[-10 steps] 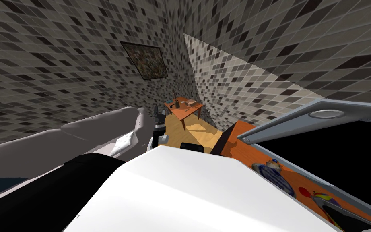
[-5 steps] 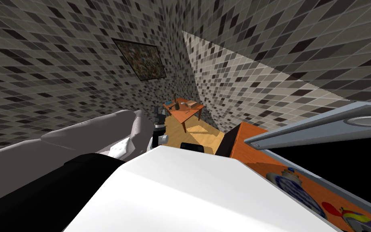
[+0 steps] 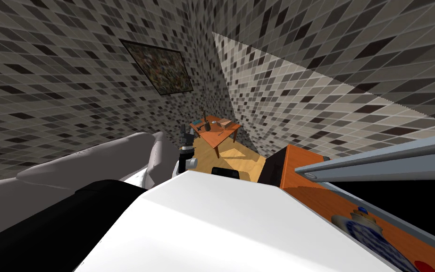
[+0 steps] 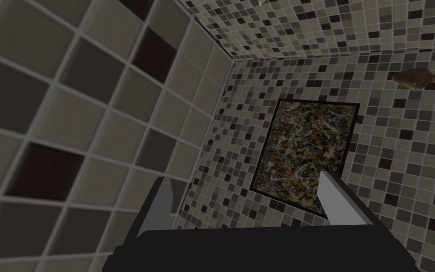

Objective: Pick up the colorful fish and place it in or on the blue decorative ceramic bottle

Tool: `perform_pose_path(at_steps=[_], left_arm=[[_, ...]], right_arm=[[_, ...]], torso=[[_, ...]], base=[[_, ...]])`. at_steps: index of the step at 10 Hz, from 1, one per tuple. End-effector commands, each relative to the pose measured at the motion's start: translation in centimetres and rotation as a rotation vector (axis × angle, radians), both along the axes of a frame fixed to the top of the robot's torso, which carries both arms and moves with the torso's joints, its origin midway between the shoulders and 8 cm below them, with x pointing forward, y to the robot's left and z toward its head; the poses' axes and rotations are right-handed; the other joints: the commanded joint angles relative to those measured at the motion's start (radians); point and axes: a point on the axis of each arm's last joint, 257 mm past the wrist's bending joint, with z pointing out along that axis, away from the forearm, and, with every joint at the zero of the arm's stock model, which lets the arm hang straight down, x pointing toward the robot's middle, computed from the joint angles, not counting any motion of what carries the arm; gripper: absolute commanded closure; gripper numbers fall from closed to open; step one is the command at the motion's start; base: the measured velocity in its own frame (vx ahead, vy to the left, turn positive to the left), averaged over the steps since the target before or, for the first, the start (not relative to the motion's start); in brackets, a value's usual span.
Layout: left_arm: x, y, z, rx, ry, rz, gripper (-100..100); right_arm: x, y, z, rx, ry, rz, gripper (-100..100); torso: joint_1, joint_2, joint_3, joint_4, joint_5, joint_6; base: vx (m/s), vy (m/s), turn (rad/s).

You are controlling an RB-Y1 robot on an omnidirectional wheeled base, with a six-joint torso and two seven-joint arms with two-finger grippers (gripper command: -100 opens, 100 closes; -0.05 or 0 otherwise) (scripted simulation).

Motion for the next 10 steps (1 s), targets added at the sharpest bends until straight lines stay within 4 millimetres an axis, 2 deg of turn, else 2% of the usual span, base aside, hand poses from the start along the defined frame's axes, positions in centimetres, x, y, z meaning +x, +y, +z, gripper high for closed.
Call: perform_pose_path(at_steps=[1, 4, 5, 9, 10], left_arm=[[0.0, 0.0, 0.0, 0.0, 0.0, 0.0, 0], [0.0, 0.0, 0.01, 0.0, 0.0, 0.0, 0], [0.0, 0.0, 0.01, 0.0, 0.0, 0.0, 0], [0.01, 0.0, 0.01, 0.0, 0.0, 0.0, 0], [0.01, 0.0, 0.01, 0.0, 0.0, 0.0, 0]], right_arm=[[-1.09, -0.39, 0.89, -0.007, 0.014, -0.006, 100], [-1.19, -0.41, 0.83, -0.005, 0.015, -0.006, 100], [-1.14, -0.41, 0.84, -0.006, 0.014, -0.006, -100], [-1.13, -0.41, 0.83, -0.006, 0.013, -0.006, -100], [-1.13, -0.41, 0.83, -0.006, 0.013, -0.006, 0]], torso=[[0.0, 0.0, 0.0, 0.0, 0.0, 0.0], [-0.006, 0.006, 0.003, 0.001, 0.0, -0.002], [-0.008, 0.008, 0.004, 0.002, -0.001, -0.001], [-0.009, 0.009, 0.005, 0.002, -0.001, -0.001], [-0.009, 0.009, 0.005, 0.002, -0.001, -0.001]], base=[[0.138, 0.123, -0.07], [0.04, 0.038, 0.001], [0.0, 0.0, 0.0], [0.0, 0.0, 0.0], [0.0, 0.0, 0.0]])
